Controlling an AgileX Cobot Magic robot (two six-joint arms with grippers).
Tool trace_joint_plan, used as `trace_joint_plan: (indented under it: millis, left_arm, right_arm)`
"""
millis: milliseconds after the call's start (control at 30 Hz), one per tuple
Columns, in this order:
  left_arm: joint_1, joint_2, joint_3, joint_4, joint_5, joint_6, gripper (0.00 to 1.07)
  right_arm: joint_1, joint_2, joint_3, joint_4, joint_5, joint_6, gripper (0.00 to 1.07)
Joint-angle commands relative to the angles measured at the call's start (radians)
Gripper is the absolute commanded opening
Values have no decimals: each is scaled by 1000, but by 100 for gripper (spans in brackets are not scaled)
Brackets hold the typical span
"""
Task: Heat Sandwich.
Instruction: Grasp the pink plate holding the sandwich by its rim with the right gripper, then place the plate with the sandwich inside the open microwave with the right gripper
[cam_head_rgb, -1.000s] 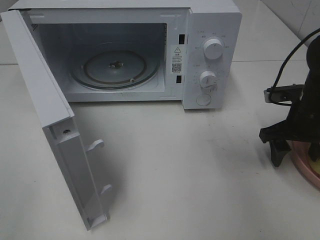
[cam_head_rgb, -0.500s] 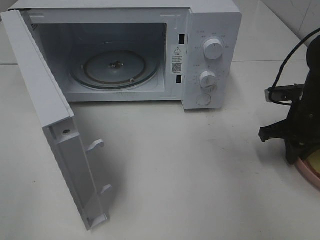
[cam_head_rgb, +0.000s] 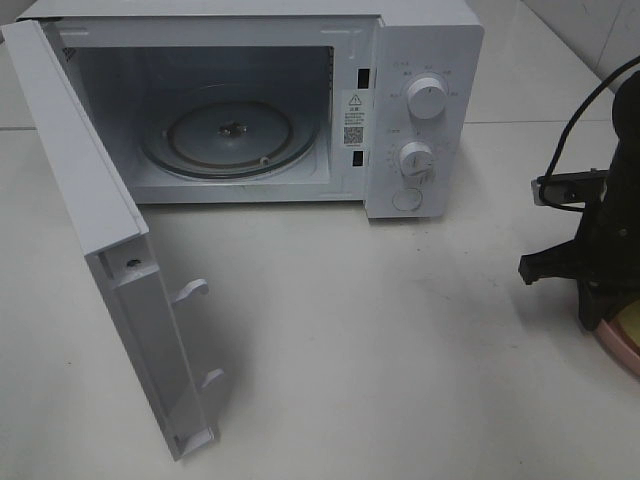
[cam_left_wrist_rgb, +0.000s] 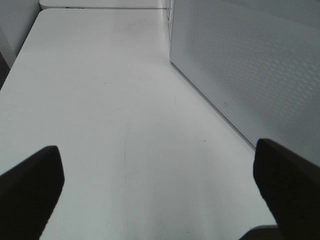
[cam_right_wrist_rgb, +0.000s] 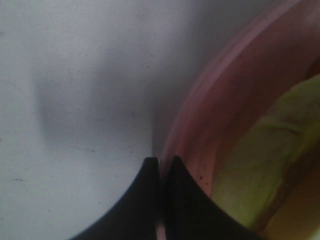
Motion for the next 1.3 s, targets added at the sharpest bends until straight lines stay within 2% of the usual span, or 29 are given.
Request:
trace_joint_plan:
  millis: [33, 333, 633, 1000, 1300]
  left_arm:
    - [2, -23, 2, -6, -13, -1, 98]
    - [2, -23, 2, -6, -13, -1, 98]
    - [2, -23, 2, -6, -13, -1, 98]
    - [2, -23, 2, -6, -13, -1, 98]
    - [2, -23, 2, -6, -13, -1, 98]
  right_arm:
    - [-1, -12, 4, -24, 7, 20, 0]
    - [11, -40, 4, -80, 61, 60, 0]
    - [101, -66, 4, -170, 126, 119, 0]
    - [174, -142, 5, -186, 210, 122, 0]
    - [270, -233, 90, -191, 212, 123, 0]
